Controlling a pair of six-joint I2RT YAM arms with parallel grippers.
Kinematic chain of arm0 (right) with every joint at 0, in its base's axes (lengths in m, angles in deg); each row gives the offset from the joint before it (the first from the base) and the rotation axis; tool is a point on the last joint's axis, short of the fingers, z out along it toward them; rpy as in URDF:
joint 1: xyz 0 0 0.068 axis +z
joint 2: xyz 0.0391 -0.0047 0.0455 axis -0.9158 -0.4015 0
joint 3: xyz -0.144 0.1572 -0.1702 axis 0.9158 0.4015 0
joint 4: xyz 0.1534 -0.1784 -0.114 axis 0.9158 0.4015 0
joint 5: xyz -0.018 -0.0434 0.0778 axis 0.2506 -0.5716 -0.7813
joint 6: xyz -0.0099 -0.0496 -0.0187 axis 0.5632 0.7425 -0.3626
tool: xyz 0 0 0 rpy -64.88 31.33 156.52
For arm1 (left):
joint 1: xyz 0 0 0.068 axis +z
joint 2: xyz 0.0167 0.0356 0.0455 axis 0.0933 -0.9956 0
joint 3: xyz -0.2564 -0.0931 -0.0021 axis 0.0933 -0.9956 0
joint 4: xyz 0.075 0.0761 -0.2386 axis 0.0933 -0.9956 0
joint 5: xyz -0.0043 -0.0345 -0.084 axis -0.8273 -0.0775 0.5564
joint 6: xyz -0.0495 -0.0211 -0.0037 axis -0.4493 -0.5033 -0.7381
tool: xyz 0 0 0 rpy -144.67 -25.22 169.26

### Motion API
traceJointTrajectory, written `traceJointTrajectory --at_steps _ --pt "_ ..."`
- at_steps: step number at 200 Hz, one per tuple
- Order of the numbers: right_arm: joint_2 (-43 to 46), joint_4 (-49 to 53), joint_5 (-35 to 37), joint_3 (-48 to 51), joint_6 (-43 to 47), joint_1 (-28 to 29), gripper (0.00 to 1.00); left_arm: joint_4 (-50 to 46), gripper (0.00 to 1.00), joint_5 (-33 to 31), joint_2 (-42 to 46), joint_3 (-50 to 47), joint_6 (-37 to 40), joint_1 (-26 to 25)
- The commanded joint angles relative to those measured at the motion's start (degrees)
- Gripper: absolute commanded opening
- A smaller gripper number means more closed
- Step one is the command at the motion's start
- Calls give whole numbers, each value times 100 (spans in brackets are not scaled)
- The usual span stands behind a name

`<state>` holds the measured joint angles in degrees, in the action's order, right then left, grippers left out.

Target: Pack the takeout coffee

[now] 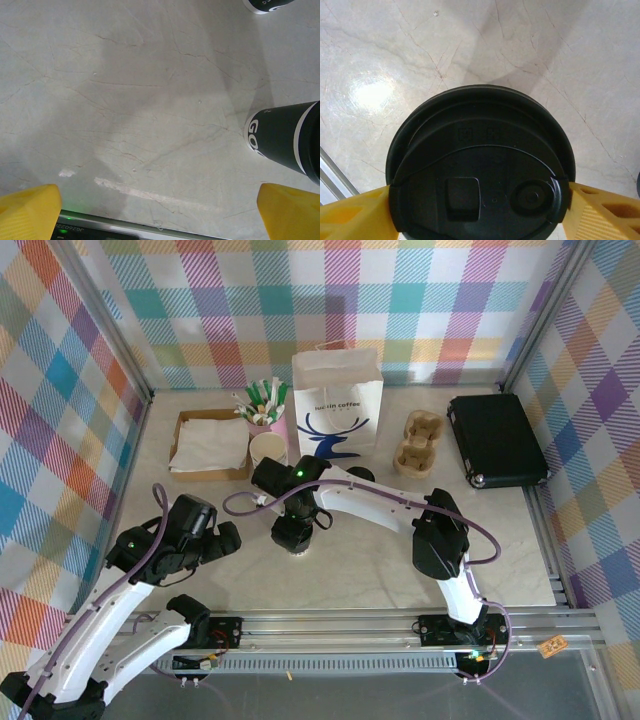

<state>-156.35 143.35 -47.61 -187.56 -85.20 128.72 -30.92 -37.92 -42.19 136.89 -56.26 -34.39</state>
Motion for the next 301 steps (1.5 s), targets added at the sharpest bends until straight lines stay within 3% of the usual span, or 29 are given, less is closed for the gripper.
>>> traceJointTrajectory --at_steps 1,178,240,301 --pt "32 120 -75 205 24 69 76 54 100 3 81 -123 -104 67" --pt "208 473 250 -106 -546 77 65 176 100 -40 47 -99 43 65" --pt "1200 473 340 724 -1166 -292 61 964 97 321 -751 306 565 69" --pt "2675 711 429 2106 -1811 -1157 59 1821 94 879 -1661 932 1078 56"
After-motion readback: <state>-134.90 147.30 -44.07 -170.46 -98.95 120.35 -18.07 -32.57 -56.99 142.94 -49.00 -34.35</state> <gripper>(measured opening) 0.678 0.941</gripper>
